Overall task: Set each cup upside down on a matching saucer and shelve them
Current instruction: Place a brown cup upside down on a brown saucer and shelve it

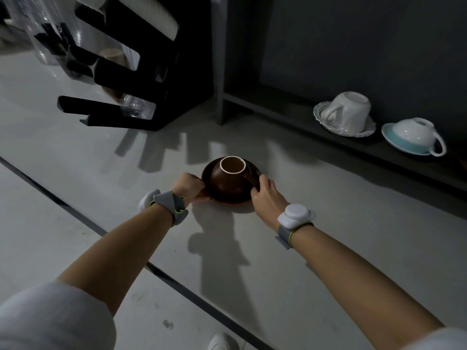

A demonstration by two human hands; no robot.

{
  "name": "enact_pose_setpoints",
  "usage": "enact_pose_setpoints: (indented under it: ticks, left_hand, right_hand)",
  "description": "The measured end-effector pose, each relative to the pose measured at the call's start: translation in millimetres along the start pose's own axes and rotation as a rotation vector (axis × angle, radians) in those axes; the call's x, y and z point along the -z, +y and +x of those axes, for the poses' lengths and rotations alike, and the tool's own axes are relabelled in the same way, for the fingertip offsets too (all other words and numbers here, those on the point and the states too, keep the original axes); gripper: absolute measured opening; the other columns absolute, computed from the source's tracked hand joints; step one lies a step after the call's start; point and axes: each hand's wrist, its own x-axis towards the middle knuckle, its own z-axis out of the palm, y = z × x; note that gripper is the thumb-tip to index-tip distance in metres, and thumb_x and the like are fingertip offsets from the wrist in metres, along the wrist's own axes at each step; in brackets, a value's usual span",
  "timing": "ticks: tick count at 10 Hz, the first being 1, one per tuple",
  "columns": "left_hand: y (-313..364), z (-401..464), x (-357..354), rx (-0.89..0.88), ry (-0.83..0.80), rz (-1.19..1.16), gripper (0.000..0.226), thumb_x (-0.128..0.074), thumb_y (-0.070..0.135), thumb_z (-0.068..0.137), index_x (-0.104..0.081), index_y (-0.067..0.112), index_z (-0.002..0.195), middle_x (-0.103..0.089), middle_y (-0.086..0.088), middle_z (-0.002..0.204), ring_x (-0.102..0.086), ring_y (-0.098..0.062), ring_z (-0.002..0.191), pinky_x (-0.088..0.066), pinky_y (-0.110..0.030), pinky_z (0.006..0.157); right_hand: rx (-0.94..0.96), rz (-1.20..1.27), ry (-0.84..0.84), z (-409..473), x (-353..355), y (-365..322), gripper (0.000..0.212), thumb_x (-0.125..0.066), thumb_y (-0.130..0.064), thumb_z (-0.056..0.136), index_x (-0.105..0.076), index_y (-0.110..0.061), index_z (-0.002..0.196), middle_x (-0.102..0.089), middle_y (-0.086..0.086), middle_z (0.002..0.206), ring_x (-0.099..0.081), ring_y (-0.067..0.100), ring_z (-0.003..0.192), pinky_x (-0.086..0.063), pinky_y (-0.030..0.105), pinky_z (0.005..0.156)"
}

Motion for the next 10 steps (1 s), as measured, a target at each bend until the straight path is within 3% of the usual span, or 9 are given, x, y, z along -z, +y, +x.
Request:
enact_pose_setpoints:
  ticks: [1, 2, 3, 4, 6, 7, 8, 9, 10]
  left_hand:
    - [3, -3, 1, -0.008, -0.004, -0.010, 0.027, -0.049, -0.009, 0.086, -0.053, 0.001, 0.062, -0.060, -0.012, 0.052, -0.062, -0.024, 0.048, -0.057, -0.031, 0.049]
    - [5, -6, 1, -0.021, -0.021, -0.018, 0.028, -0.048, -0.008, 0.088, -0.051, 0.005, 0.063, -0.057, -0.010, 0.061, -0.061, -0.011, 0.034, -0.055, -0.025, 0.044]
    - [7, -8, 1, -0.045, -0.061, -0.002, 0.028, -0.045, -0.006, 0.090, -0.048, 0.009, 0.066, -0.055, -0.007, 0.071, -0.063, -0.010, 0.044, -0.055, -0.018, 0.047]
    - [9, -7, 4, -0.005, -0.044, 0.005, 0.025, -0.047, -0.006, 0.089, -0.051, 0.004, 0.066, -0.055, -0.012, 0.071, -0.059, -0.023, 0.061, -0.055, -0.024, 0.045]
    - [12, -7, 5, -0.037, -0.137, 0.013, 0.015, -0.044, -0.007, 0.090, -0.050, 0.003, 0.081, -0.054, -0.009, 0.075, -0.056, -0.018, 0.067, -0.054, -0.017, 0.048]
    - [15, -4, 4, -0.008, -0.112, 0.003, 0.017, -0.046, -0.008, 0.090, -0.053, -0.002, 0.076, -0.052, -0.013, 0.074, -0.054, -0.023, 0.064, -0.053, -0.022, 0.040]
    - [15, -2, 3, 0.018, -0.081, -0.027, 0.025, -0.047, -0.009, 0.089, -0.051, 0.001, 0.067, -0.051, -0.014, 0.071, -0.053, -0.026, 0.062, -0.052, -0.025, 0.039]
    - [15, 1, 1, 0.020, -0.054, -0.024, 0.025, -0.046, -0.012, 0.087, -0.050, 0.000, 0.066, -0.051, -0.014, 0.070, -0.053, -0.027, 0.061, -0.053, -0.026, 0.040]
    - [16, 5, -4, 0.018, -0.002, 0.001, 0.025, -0.045, -0.014, 0.086, -0.049, 0.000, 0.066, -0.051, -0.015, 0.069, -0.055, -0.033, 0.066, -0.059, -0.035, 0.058]
  right_hand:
    - [0.156, 0.030, -0.081, 2, -8, 10, 0.035, -0.030, 0.001, 0.092, -0.057, 0.000, 0.114, -0.043, 0.026, 0.129, -0.048, 0.036, 0.109, -0.044, 0.038, 0.091]
    - [0.115, 0.154, -0.014, 2, 0, 13, 0.025, -0.043, 0.000, 0.088, -0.063, 0.000, 0.103, -0.051, 0.029, 0.124, -0.054, 0.042, 0.099, -0.050, 0.042, 0.079]
    - [0.110, 0.307, 0.145, 0, 11, 15, 0.006, -0.068, -0.001, 0.069, -0.071, -0.003, 0.074, -0.069, 0.025, 0.098, -0.065, 0.040, 0.071, -0.056, 0.036, 0.052]
    - [0.016, 0.452, 0.408, 5, 12, 23, 0.011, -0.064, -0.011, 0.073, -0.073, -0.005, 0.069, -0.072, 0.017, 0.084, -0.067, 0.032, 0.065, -0.055, 0.030, 0.052]
    - [-0.670, 1.093, 0.108, 31, -6, 40, 0.023, -0.053, -0.009, 0.089, -0.070, 0.002, 0.100, -0.067, 0.021, 0.094, -0.061, 0.033, 0.087, -0.051, 0.039, 0.079]
    - [-0.887, 1.401, -0.115, 40, -14, 43, 0.020, -0.056, -0.007, 0.086, -0.068, -0.005, 0.069, -0.059, 0.013, 0.071, -0.055, 0.024, 0.063, -0.047, 0.030, 0.053]
    - [-0.897, 1.498, -0.260, 46, -22, 36, 0.006, -0.059, -0.003, 0.083, -0.063, -0.005, 0.079, -0.059, 0.016, 0.087, -0.059, 0.027, 0.082, -0.050, 0.031, 0.057]
    - [-0.930, 1.547, -0.329, 54, -22, 31, 0.012, -0.054, 0.006, 0.083, -0.065, 0.003, 0.085, -0.057, 0.018, 0.094, -0.058, 0.032, 0.088, -0.053, 0.040, 0.064]
    - [-0.972, 1.527, -0.343, 60, -26, 33, 0.025, -0.054, 0.009, 0.082, -0.063, 0.012, 0.105, -0.056, 0.018, 0.095, -0.061, 0.041, 0.097, -0.054, 0.040, 0.069]
